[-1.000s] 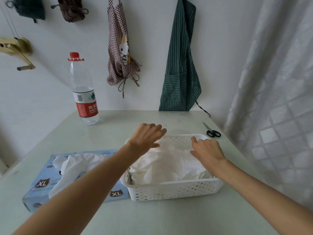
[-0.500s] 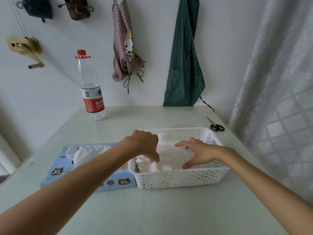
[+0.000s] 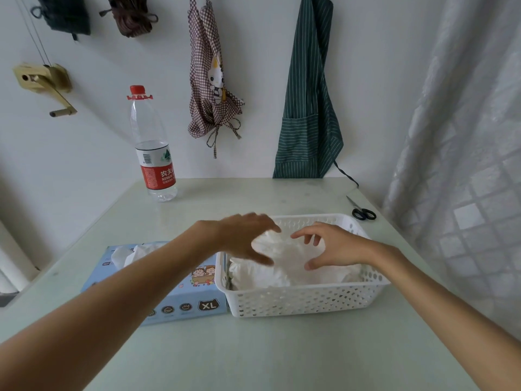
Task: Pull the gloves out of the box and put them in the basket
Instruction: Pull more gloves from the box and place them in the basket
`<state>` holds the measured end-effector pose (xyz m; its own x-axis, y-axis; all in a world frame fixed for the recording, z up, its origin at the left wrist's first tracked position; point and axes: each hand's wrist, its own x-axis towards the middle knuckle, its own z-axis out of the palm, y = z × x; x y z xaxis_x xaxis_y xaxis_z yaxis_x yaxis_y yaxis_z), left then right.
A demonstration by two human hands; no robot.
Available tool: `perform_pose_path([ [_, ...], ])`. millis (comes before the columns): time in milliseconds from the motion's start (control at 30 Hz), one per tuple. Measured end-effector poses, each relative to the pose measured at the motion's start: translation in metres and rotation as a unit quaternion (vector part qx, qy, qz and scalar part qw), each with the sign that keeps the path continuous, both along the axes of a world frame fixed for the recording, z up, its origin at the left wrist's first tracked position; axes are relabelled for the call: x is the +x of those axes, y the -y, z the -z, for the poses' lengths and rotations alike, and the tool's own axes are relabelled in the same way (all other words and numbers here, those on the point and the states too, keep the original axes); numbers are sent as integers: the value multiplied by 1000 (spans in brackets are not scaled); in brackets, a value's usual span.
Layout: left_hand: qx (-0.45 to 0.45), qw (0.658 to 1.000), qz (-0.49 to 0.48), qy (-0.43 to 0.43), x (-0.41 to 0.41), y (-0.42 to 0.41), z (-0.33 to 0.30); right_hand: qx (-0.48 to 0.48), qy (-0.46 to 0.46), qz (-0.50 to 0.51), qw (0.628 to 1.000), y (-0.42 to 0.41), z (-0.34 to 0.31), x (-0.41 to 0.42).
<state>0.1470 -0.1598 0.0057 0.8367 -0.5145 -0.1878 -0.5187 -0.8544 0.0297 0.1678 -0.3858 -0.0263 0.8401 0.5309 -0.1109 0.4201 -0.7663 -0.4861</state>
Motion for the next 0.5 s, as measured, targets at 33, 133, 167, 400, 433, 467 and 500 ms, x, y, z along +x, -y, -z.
perform_pose_path([
  [33, 43, 998, 17, -31, 0, 2, 7, -17, -14, -5, 1000, -1, 1, 1],
  [133, 127, 990, 29, -45, 5, 0, 24, -69, -76, -21, 995, -4, 7, 5],
  [167, 138, 989, 29, -36, 7, -1, 27, -75, -87, -28, 993, -5, 8, 6],
  [400, 204, 978, 16, -43, 3, -3, 43, -128, -122, -50, 983, -11, 15, 10],
  [433, 208, 977, 14, -47, 3, -1, 44, -136, -124, -46, 982, -7, 15, 10],
  [467, 213, 975, 11, -55, 3, 0, 43, -146, -127, -36, 980, -1, 13, 12],
  [500, 215, 974, 4, -66, 4, 2, 43, -158, -132, -18, 978, 6, 10, 13],
])
